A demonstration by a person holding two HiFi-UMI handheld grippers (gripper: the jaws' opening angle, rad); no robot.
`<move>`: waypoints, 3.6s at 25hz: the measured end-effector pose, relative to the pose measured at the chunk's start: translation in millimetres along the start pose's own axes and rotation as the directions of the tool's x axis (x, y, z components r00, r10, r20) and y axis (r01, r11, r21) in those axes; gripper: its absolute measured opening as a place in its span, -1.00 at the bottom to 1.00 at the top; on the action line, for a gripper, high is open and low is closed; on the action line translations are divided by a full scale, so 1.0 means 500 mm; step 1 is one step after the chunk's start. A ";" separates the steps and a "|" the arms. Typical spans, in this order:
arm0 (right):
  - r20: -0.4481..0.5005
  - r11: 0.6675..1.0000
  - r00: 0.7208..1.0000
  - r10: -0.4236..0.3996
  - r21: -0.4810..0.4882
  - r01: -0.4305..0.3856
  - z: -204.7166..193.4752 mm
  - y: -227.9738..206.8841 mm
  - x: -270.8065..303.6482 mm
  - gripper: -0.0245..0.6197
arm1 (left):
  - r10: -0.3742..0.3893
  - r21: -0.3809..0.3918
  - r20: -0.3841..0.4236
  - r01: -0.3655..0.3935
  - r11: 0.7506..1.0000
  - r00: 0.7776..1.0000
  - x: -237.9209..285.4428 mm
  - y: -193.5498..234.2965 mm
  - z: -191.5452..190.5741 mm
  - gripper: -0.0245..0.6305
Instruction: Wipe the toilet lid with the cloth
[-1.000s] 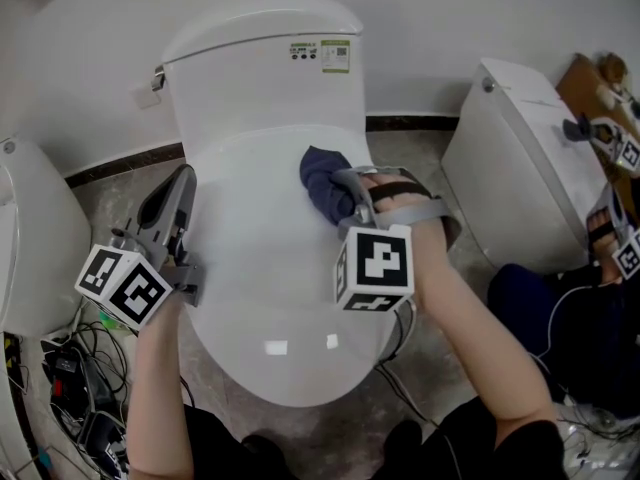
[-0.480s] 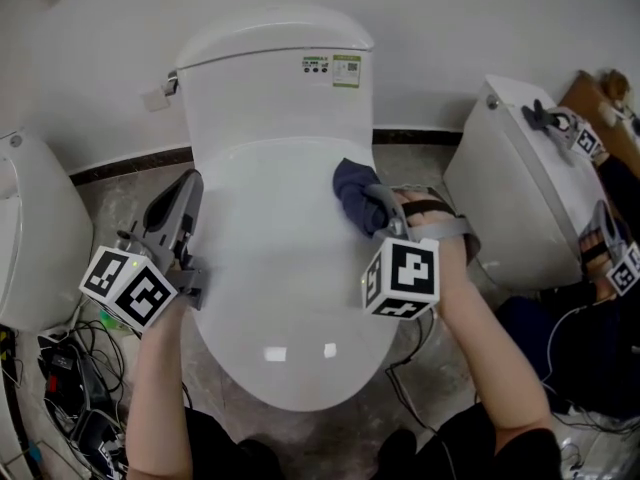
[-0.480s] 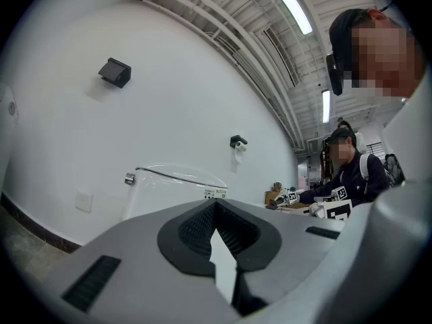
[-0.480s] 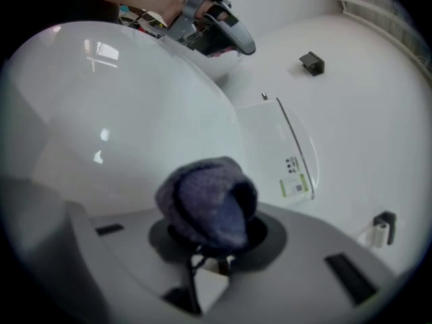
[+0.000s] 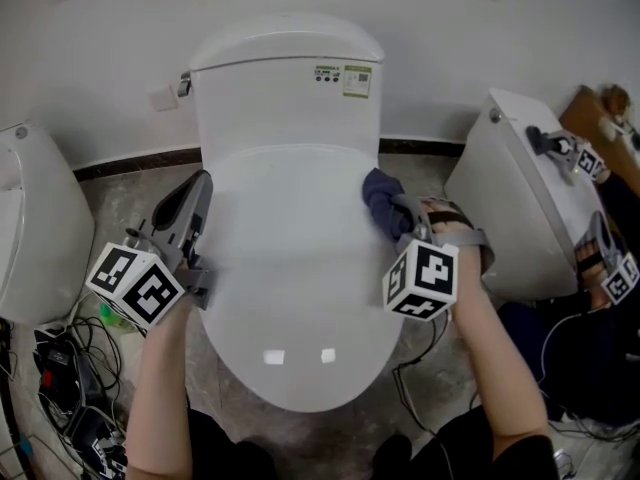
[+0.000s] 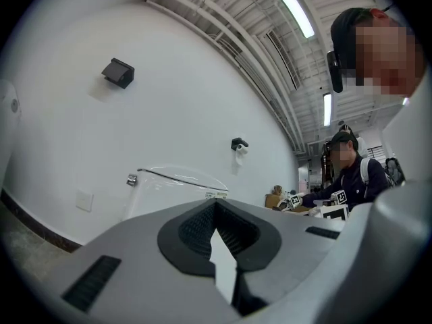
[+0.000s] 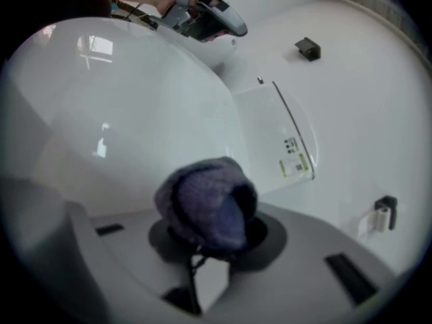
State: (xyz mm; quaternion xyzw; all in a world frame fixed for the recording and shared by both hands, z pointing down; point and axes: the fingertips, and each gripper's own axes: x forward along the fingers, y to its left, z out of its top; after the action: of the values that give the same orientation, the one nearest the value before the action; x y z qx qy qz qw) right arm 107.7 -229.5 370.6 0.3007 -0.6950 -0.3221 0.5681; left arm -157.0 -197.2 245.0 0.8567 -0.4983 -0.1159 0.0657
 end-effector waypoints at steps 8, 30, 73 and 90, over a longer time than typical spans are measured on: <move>0.006 0.998 0.998 -0.061 0.002 0.061 0.042 -0.032 -0.024 -0.62 | 0.005 -0.001 0.012 -0.005 1.000 1.000 0.000 0.013 0.005 -0.90; 0.405 0.978 0.912 0.060 -0.205 0.027 0.601 0.119 -0.090 -0.63 | 0.094 0.012 -0.005 -0.094 0.996 0.996 -0.039 0.084 0.027 -0.90; 0.119 0.996 0.993 -0.005 -0.093 0.016 0.132 0.049 -0.061 -0.63 | 0.038 0.023 -0.038 -0.037 0.999 0.999 0.008 0.016 -0.014 -0.90; 0.060 0.999 0.998 0.002 -0.042 0.000 0.026 0.043 -0.054 -0.62 | 0.022 0.029 -0.043 -0.020 0.999 0.999 0.010 -0.002 -0.011 -0.90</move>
State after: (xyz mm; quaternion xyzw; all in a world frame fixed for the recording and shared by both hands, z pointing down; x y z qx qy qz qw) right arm 98.7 -193.7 369.3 0.2785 -0.7048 -0.3453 0.5536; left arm -152.3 -201.3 249.6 0.8546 -0.5073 -0.0896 0.0655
